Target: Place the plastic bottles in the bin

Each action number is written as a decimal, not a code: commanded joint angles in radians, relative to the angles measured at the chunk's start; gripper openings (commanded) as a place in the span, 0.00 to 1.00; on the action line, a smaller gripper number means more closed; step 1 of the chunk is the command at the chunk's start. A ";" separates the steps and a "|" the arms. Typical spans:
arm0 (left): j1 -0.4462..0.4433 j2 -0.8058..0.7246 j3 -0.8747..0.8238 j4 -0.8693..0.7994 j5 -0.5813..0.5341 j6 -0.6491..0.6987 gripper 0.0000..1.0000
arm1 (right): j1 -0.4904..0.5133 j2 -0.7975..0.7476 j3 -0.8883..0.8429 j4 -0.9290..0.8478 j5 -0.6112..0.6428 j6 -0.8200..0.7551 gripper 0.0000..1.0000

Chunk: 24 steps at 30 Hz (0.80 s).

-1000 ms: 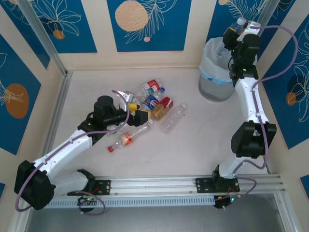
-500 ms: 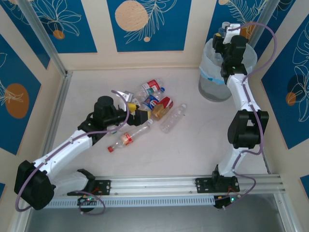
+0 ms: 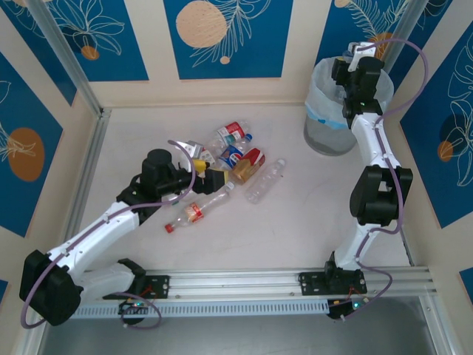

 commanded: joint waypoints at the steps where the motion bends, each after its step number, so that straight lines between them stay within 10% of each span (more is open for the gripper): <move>1: -0.010 -0.018 -0.012 -0.012 -0.012 -0.008 0.99 | -0.007 0.005 -0.014 -0.014 0.013 0.008 0.67; 7: -0.009 -0.018 -0.010 -0.025 -0.025 -0.008 0.99 | -0.008 -0.015 -0.019 -0.029 0.000 0.030 1.00; 24: -0.010 0.126 0.149 -0.409 -0.318 -0.045 0.99 | 0.166 -0.442 -0.245 -0.315 -0.322 0.189 0.99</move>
